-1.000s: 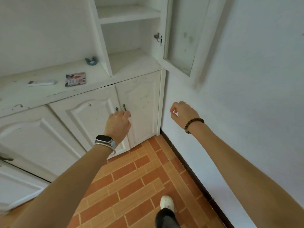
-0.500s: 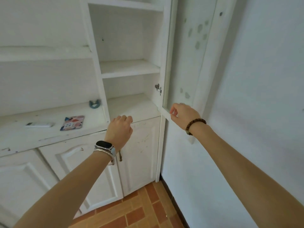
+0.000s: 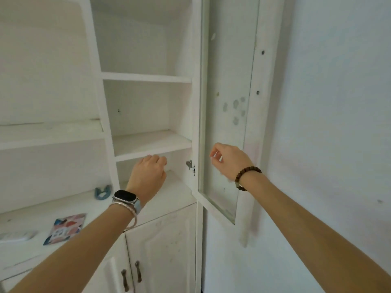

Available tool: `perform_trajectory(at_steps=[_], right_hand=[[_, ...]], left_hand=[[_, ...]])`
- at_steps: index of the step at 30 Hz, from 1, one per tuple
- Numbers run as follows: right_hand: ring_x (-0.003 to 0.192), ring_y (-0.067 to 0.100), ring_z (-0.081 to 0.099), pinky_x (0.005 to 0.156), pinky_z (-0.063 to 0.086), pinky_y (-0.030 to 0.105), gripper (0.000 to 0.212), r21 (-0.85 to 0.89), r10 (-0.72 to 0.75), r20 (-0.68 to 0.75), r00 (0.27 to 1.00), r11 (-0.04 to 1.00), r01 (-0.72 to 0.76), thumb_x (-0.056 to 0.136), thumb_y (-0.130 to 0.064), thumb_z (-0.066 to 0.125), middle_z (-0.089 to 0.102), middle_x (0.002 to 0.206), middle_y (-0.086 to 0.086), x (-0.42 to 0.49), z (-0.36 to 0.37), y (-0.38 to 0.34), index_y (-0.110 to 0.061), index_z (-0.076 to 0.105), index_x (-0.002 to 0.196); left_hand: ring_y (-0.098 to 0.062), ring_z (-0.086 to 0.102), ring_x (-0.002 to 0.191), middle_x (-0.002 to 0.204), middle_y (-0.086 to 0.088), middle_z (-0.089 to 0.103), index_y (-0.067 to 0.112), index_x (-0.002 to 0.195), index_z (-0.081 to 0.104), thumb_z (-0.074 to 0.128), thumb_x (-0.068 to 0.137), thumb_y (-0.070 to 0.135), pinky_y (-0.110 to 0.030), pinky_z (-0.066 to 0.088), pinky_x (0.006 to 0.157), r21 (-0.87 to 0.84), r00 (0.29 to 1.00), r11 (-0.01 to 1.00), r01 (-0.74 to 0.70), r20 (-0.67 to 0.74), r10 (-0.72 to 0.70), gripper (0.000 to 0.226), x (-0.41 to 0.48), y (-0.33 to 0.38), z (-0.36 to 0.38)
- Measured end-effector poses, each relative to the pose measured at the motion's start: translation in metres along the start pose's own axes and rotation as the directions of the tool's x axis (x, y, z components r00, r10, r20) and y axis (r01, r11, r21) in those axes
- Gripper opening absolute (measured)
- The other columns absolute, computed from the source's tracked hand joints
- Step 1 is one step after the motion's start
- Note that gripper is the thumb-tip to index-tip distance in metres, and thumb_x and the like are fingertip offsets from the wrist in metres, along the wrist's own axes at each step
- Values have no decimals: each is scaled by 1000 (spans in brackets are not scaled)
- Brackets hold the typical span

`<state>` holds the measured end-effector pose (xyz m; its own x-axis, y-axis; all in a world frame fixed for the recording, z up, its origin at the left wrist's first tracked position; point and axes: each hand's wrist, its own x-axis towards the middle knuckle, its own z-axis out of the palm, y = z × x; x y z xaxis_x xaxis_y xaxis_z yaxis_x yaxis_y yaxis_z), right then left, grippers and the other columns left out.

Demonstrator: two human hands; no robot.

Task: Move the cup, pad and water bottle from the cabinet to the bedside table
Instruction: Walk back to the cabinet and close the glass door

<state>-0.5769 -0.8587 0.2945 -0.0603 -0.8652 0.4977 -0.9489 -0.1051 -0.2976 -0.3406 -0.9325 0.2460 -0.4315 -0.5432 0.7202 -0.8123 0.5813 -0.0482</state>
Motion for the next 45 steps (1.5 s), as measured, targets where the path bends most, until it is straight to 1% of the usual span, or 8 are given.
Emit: perform_trajectory(at_steps=[7,11,15,19,24,29,36,45], right_hand=[[73,10,59,70,52,30,10,116,-6,-255,967,993,37,92,-25,53,63,88,-9,33,-83,-2,-23,62,97],[66,5,58,62,51,22,8,237,58,-464,884,970,61,90,-20,57,61,79,-11,37,-135,5,-19,63,96],[77,12,66,58,48,18,11,314,161,-558,814,949,27,91,-19,56,63,85,-5,41,-173,27,-19,60,100],[85,18,67,62,48,21,15,340,232,-543,807,939,-41,91,-19,54,63,91,-2,51,-182,50,-17,60,105],[94,21,67,89,54,41,23,436,287,-441,850,897,-77,93,-16,48,67,102,6,64,-169,74,-17,59,114],[105,18,65,100,50,38,33,582,285,-355,890,813,-28,100,-14,39,64,118,6,73,-159,86,-11,52,130],[106,13,66,99,50,25,34,743,218,-327,919,661,107,103,-8,33,67,113,3,87,-157,87,-8,58,127],[107,15,67,100,50,32,35,786,216,-306,927,607,118,103,-10,35,70,116,8,92,-158,85,-3,62,125]], left_hand=[[-28,57,72,80,-9,62,6,93,61,56,80,2,-41,49,68,-31,985,990,-138,-110,134,14,71,18,-17],[-27,56,74,84,-8,60,6,99,58,55,82,6,-40,48,69,-68,953,968,-242,-201,225,17,101,53,-22],[-23,56,84,99,-8,59,5,108,56,54,84,8,-34,49,77,-143,905,921,-361,-291,310,24,118,99,-20],[-28,56,104,116,-12,58,4,112,57,56,82,6,-36,46,92,-161,859,873,-461,-328,393,30,129,140,-11],[-29,49,119,124,-14,55,2,113,57,51,82,2,-35,34,105,-116,790,815,-568,-356,499,31,141,172,-3],[-27,43,129,131,-14,53,5,118,57,53,84,9,-40,32,111,-40,780,808,-588,-294,553,34,150,188,6],[-25,36,134,134,-11,51,8,118,59,52,85,17,-40,22,115,100,774,803,-587,-221,593,35,159,190,13],[-26,37,134,133,-10,52,11,117,58,46,88,19,-44,26,114,213,711,731,-648,-174,681,32,165,179,4]])
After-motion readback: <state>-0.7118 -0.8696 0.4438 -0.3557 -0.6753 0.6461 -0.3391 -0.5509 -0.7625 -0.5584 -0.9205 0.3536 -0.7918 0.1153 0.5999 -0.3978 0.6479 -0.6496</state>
